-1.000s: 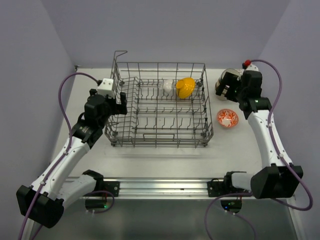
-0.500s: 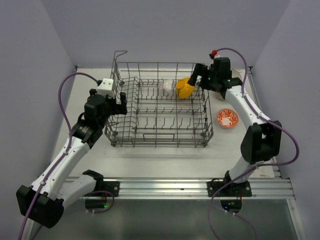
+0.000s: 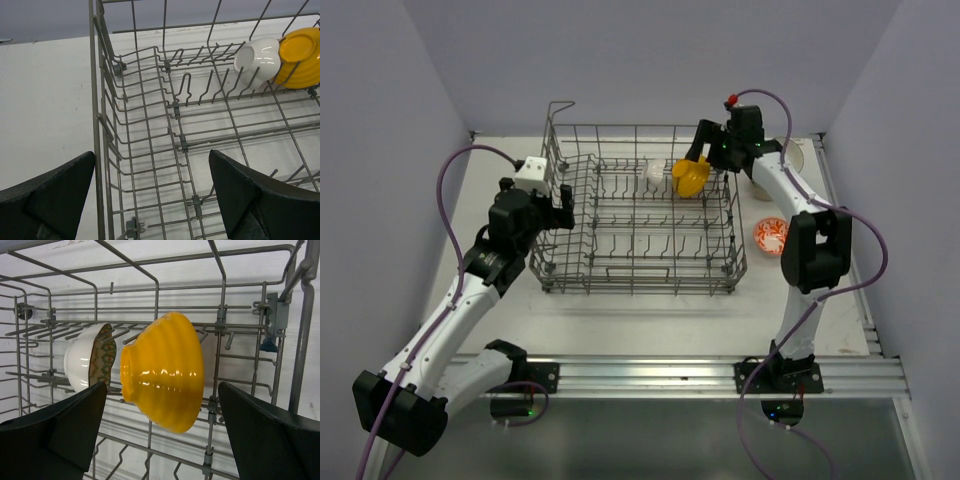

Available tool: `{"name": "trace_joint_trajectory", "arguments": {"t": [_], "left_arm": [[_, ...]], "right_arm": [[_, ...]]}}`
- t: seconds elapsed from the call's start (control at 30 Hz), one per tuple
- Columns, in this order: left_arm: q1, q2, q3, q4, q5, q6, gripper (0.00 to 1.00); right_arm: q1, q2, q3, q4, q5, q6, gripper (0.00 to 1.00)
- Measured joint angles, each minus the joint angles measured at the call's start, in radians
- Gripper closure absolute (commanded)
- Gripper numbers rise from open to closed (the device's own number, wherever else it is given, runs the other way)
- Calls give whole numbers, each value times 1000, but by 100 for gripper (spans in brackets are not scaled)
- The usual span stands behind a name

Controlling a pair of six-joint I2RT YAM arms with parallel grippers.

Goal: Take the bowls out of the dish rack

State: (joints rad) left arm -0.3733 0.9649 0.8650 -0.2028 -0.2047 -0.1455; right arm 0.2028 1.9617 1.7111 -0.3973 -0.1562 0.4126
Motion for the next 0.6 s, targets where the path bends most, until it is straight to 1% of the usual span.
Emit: {"name": "trace_joint_trajectory", "arguments": {"t": [0.33,0.53,0.6], "left_arm": [[0,2,0,0,1,0,0],[0,2,0,0,1,0,0],[0,2,0,0,1,0,0]], "right_arm": [[7,69,40,2,-50,9,3],[5,70,40,3,-76,10,11],[5,70,39,7,-86,14,16]]}}
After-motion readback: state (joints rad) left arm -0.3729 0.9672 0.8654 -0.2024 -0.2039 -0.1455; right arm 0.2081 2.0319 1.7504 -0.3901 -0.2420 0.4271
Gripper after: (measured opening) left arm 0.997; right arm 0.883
